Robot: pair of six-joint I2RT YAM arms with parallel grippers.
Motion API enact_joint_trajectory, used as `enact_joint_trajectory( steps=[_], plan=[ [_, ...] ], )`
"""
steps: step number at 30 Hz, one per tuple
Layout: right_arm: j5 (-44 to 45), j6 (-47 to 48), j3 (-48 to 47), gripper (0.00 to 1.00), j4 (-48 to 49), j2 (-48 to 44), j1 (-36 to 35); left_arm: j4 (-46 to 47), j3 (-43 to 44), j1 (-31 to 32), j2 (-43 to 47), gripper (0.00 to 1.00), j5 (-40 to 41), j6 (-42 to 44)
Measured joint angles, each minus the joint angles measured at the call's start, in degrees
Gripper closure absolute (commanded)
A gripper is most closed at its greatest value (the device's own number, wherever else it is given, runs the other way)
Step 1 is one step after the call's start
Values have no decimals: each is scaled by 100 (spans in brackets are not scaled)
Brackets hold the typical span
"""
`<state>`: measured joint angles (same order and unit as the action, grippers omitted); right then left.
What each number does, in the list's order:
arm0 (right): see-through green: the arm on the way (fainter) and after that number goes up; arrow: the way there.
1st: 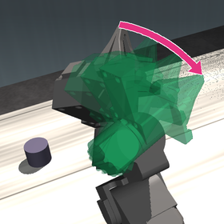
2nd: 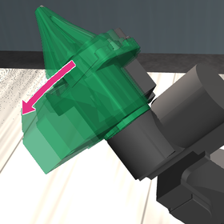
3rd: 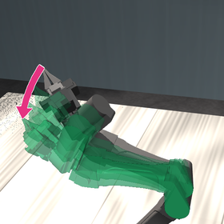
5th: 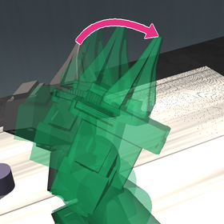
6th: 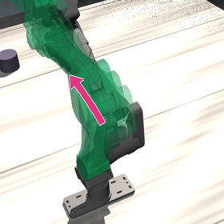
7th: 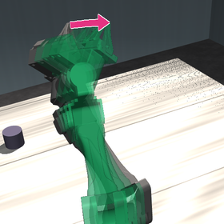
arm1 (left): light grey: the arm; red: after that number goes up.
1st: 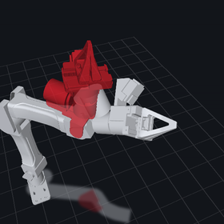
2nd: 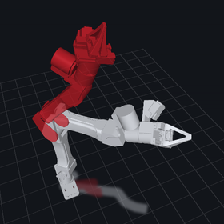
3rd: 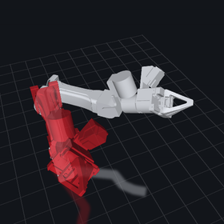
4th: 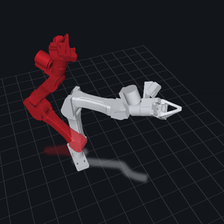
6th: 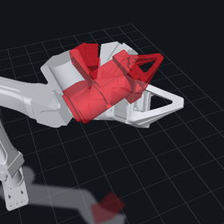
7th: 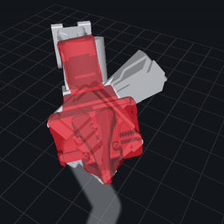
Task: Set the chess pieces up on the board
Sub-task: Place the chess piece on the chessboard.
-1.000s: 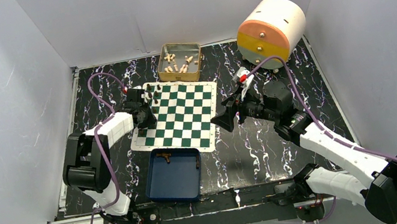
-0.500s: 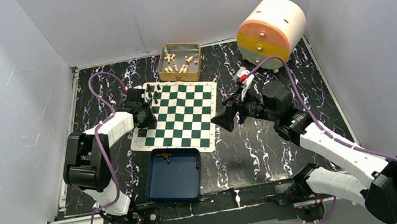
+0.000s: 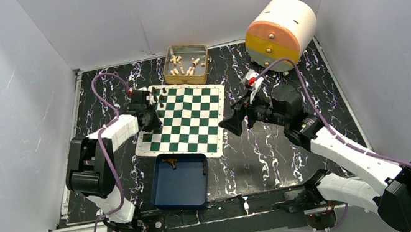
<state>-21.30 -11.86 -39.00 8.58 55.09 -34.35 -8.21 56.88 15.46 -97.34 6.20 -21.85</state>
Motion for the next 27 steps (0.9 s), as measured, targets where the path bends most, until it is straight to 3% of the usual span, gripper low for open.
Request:
enact_joint_trajectory(
  steps=[18, 23, 27],
  plan=[
    [153, -144, 0, 1, -125, -127, 0, -173, 136, 0, -20, 70, 0, 44],
    [855, -909, -28, 1, -258, -127, 0, -474, 557, 0, 149, 65, -76, 68],
    [1189, -1141, -127, 1, -575, -114, 11, -704, 975, 0, 640, 56, -144, 138]
  ],
)
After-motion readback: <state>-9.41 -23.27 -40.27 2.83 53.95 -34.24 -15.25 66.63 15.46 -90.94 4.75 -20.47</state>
